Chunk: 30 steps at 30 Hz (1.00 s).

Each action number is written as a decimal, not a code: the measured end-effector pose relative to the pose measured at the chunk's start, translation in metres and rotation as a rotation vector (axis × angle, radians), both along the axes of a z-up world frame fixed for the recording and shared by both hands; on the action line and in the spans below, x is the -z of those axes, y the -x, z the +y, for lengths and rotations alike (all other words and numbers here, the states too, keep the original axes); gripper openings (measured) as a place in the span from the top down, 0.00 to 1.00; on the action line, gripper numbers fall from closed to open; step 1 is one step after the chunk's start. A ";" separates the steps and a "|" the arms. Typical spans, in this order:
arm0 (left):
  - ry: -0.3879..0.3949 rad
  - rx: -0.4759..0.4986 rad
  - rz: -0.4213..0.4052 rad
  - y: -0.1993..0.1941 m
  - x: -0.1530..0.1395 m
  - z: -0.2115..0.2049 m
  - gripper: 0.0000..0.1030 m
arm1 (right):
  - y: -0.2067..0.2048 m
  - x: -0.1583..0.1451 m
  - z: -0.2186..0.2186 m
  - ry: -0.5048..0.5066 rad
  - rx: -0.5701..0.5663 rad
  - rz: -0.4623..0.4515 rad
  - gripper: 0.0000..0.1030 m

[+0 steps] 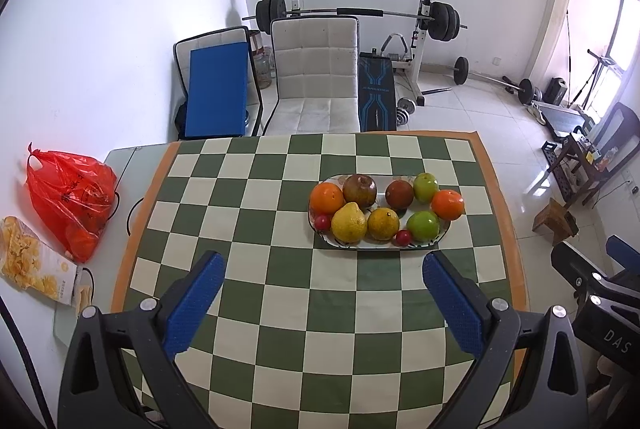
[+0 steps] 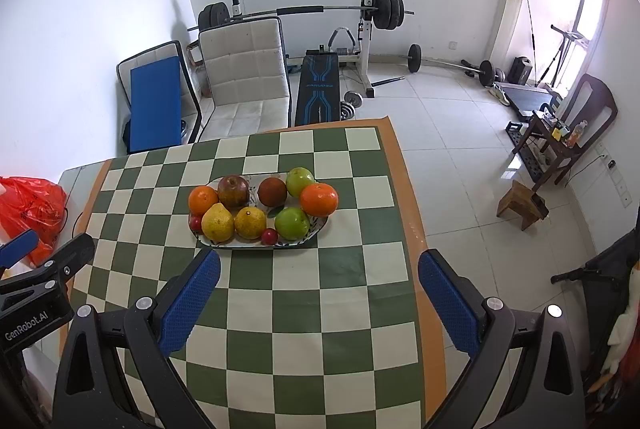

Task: Organize fruits

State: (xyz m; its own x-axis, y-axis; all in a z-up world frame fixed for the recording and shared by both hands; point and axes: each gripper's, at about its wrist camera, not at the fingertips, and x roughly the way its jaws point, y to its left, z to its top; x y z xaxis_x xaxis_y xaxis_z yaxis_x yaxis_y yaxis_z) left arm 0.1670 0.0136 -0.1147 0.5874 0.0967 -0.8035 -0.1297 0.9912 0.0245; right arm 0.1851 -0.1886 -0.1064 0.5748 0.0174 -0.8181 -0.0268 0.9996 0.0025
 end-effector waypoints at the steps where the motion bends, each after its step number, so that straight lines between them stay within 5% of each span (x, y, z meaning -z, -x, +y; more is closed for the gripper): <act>1: 0.001 0.001 0.001 0.000 0.000 0.000 0.01 | 0.001 -0.001 0.000 0.000 0.000 -0.001 0.02; 30: 0.002 0.014 -0.005 0.009 -0.005 -0.008 0.01 | 0.015 -0.012 0.006 0.006 -0.001 -0.013 0.02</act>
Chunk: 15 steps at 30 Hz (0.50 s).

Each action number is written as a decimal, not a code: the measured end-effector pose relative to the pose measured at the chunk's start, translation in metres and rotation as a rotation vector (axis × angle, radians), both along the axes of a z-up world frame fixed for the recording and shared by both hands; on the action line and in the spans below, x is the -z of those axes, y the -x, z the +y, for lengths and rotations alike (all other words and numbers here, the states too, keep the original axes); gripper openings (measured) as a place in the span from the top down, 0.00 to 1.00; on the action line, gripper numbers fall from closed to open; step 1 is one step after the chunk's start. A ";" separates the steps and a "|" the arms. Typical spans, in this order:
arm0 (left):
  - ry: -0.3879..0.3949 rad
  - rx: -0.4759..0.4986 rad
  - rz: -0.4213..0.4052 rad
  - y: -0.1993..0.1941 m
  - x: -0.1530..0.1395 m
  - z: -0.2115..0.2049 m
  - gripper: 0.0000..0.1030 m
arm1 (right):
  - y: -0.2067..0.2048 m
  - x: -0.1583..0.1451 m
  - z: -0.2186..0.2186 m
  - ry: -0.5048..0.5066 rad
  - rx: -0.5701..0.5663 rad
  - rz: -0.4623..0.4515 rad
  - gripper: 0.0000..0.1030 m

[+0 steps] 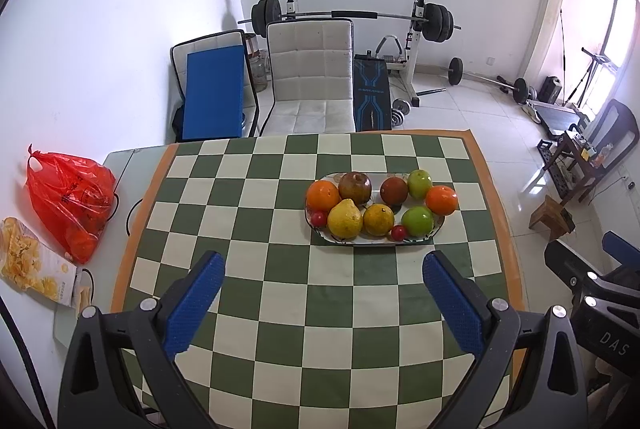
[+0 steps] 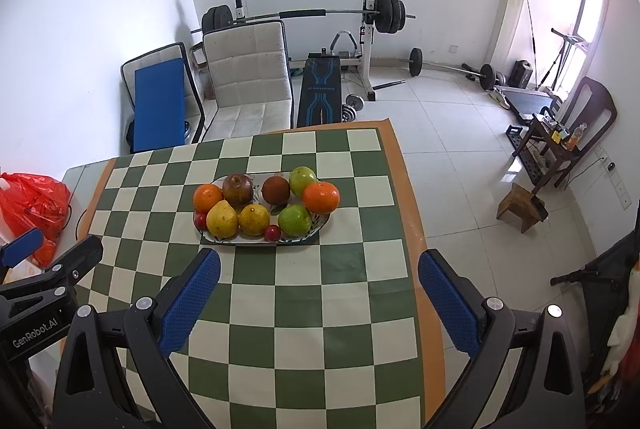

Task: Organize fruits

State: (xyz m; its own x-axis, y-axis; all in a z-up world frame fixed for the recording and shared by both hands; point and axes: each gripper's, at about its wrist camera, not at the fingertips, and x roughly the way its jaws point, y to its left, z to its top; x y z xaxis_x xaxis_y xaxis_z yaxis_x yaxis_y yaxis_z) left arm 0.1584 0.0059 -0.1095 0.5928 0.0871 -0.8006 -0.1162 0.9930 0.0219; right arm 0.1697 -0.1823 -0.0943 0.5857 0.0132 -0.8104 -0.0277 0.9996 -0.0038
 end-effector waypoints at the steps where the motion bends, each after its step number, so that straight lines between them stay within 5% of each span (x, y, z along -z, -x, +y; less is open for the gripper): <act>1: 0.000 0.001 -0.001 0.000 -0.001 0.001 0.01 | 0.000 0.001 -0.001 -0.002 0.001 0.002 0.02; 15: 0.001 0.002 -0.013 0.004 -0.006 0.005 0.01 | 0.009 -0.005 0.005 0.000 0.007 -0.009 0.02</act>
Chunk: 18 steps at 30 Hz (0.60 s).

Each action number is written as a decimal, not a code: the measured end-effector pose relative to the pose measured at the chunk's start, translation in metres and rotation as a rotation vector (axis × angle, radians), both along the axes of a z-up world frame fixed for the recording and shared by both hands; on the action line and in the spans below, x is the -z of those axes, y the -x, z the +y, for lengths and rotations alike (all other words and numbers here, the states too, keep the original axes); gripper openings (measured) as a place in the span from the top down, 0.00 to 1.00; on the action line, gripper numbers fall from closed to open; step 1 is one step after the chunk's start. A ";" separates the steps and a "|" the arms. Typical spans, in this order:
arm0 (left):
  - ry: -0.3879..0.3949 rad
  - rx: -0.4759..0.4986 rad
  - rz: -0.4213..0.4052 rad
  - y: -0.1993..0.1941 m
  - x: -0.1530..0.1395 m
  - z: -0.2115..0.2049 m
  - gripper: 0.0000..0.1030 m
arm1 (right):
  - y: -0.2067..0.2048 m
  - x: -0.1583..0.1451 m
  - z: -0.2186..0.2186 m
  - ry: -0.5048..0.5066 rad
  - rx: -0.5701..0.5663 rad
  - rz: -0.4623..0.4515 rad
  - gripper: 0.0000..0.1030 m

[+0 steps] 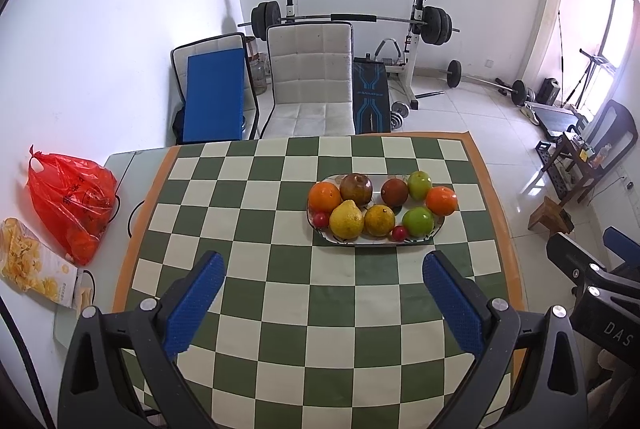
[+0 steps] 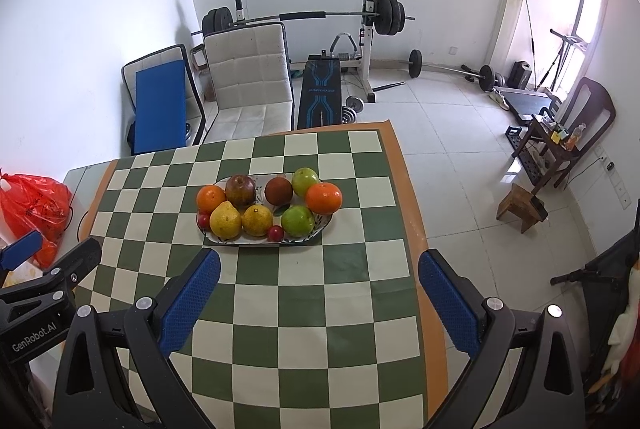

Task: Organize fruits

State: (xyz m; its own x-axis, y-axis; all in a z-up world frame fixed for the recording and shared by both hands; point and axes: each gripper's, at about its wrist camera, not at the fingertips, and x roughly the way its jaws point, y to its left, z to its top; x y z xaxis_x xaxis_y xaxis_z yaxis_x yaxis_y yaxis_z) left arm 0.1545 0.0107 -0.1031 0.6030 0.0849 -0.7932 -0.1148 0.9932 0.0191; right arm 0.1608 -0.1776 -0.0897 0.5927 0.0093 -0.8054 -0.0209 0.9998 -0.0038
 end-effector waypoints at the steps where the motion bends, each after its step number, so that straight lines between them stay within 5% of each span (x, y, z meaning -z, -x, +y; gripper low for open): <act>1: 0.002 0.001 -0.001 0.000 0.000 0.001 0.01 | 0.001 -0.001 0.000 -0.001 0.002 -0.002 0.02; 18: 0.006 0.007 -0.008 0.000 -0.005 0.003 0.01 | 0.004 -0.007 0.001 0.002 0.011 -0.009 0.02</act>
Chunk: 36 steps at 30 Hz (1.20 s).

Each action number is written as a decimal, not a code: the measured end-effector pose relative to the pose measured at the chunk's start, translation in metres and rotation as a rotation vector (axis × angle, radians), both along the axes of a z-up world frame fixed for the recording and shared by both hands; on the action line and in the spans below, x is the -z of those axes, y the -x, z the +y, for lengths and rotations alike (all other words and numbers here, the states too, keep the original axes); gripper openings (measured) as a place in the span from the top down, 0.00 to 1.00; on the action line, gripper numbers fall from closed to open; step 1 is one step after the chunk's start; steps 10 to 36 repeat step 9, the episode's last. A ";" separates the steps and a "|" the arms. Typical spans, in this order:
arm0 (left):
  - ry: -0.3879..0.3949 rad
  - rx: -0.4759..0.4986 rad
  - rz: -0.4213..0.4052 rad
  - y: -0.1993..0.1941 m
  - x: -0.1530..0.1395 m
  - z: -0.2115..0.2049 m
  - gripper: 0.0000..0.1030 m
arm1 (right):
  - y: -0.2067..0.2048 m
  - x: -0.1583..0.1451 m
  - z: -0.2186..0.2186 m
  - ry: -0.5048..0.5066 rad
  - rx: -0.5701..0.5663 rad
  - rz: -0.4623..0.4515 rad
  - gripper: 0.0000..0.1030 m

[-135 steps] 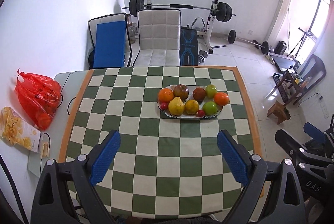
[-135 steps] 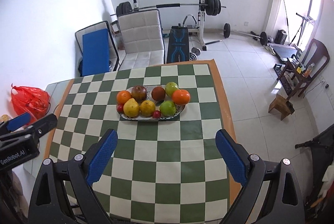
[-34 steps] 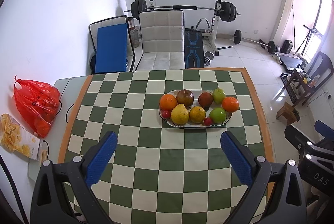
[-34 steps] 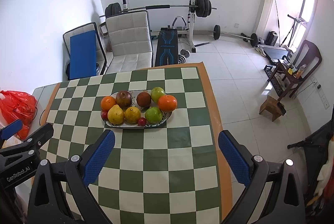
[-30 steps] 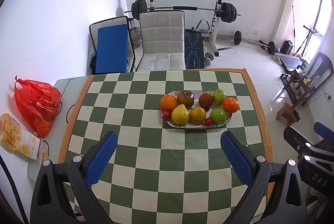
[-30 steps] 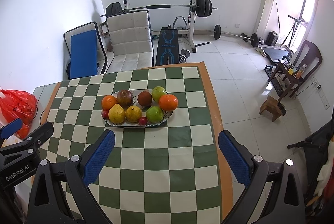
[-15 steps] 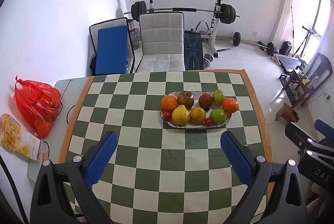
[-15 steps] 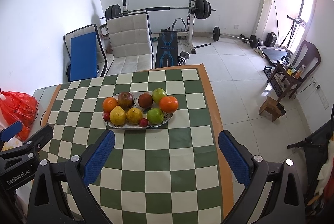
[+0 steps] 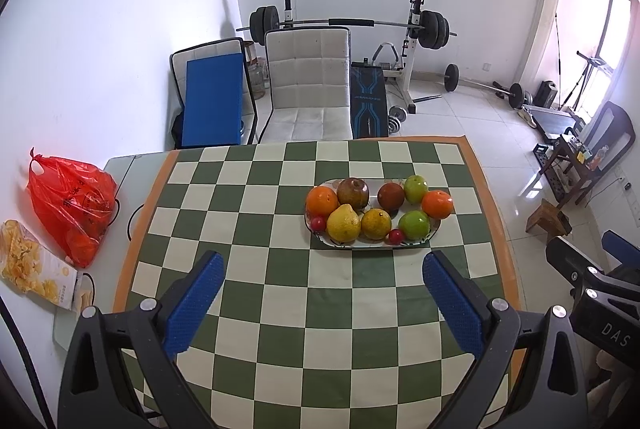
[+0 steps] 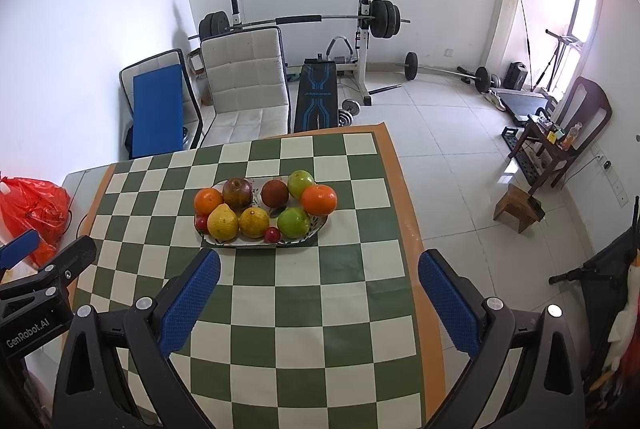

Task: Organize fruits

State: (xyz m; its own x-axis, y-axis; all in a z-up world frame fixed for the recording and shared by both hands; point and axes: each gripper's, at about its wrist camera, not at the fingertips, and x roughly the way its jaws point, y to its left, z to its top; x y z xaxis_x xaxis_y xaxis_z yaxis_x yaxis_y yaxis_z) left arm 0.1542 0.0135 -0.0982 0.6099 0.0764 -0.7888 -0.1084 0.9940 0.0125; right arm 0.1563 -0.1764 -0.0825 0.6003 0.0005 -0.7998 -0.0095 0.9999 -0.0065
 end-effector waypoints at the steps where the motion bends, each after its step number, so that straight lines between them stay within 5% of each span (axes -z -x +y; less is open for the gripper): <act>1: 0.000 0.000 0.001 -0.001 -0.001 0.000 0.01 | 0.002 -0.001 -0.002 -0.003 0.002 0.000 0.02; 36: 0.012 0.002 0.003 -0.002 -0.003 -0.001 0.01 | 0.006 -0.003 -0.003 -0.003 0.007 -0.001 0.02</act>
